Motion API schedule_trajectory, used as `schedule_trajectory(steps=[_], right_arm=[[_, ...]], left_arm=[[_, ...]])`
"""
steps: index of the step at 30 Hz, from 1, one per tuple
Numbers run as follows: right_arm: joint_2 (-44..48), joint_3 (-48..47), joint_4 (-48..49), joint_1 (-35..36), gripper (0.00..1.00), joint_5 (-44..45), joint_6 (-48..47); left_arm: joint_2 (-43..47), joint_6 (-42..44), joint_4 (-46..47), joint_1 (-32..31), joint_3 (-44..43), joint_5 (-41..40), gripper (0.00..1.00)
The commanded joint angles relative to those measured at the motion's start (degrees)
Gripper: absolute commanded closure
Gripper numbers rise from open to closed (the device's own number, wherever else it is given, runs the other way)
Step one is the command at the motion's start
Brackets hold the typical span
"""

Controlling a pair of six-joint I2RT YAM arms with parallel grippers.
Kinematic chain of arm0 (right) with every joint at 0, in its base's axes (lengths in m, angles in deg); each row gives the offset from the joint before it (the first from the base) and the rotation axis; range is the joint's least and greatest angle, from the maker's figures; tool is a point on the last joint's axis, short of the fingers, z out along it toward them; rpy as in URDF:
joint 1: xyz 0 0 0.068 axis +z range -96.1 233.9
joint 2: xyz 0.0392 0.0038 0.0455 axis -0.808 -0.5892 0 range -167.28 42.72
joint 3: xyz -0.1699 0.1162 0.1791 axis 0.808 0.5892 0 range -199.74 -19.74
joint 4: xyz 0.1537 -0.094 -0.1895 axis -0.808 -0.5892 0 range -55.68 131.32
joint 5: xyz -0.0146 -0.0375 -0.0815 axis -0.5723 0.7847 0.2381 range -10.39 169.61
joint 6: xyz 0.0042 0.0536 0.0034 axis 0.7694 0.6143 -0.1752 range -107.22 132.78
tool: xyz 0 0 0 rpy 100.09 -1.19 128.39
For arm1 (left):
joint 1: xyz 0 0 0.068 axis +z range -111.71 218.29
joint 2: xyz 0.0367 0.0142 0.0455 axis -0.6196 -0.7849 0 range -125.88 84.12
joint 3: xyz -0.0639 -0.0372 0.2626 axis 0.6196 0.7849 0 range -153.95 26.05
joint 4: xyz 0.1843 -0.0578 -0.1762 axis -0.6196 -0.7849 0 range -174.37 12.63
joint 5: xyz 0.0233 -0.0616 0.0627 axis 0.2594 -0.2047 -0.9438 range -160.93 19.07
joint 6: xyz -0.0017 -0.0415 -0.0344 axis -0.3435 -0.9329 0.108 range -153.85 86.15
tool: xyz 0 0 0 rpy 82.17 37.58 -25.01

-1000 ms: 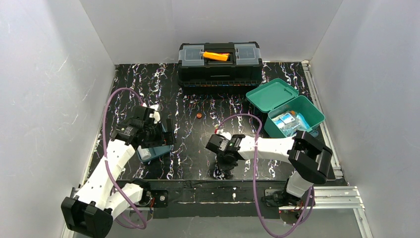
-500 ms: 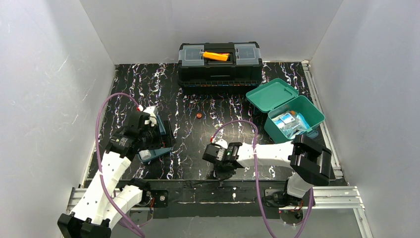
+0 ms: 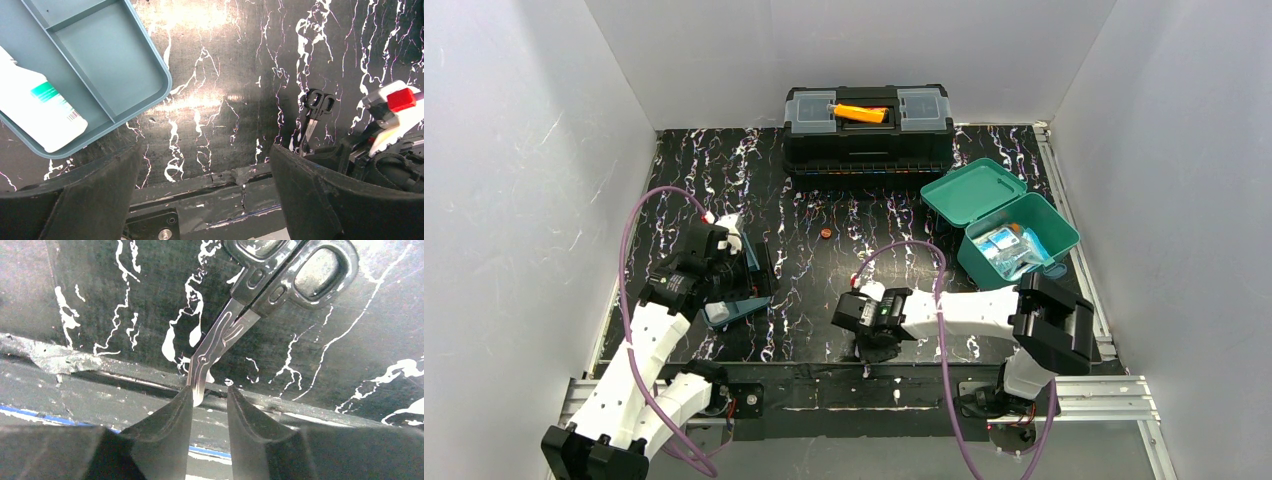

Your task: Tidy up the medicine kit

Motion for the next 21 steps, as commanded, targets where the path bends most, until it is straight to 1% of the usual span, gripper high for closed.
schedule_trajectory(steps=[1,4,8,16,21], right_arm=[[4.24,-0.57,-1.33,0.45,0.59,2.42,2.48],[7.51,2.83,1.5,0.47,0.54,1.36,3.94],[11.92,8.14,7.93,0.61,0.48,-1.43,6.34],[15.06,15.05,15.76,0.74,0.46,-3.83,10.74],[16.46,19.85,22.66,0.79,0.45,-3.25,14.42]], left_arm=[[-0.05,-0.02,0.2,-0.22,0.55,0.53,0.01],[-0.21,0.06,0.34,-0.26,0.55,0.74,0.0],[-0.84,0.12,0.46,-0.25,0.61,1.13,0.01],[-1.13,0.15,0.61,-0.26,0.56,1.69,0.0],[-1.25,0.18,0.69,-0.28,0.55,2.04,0.01]])
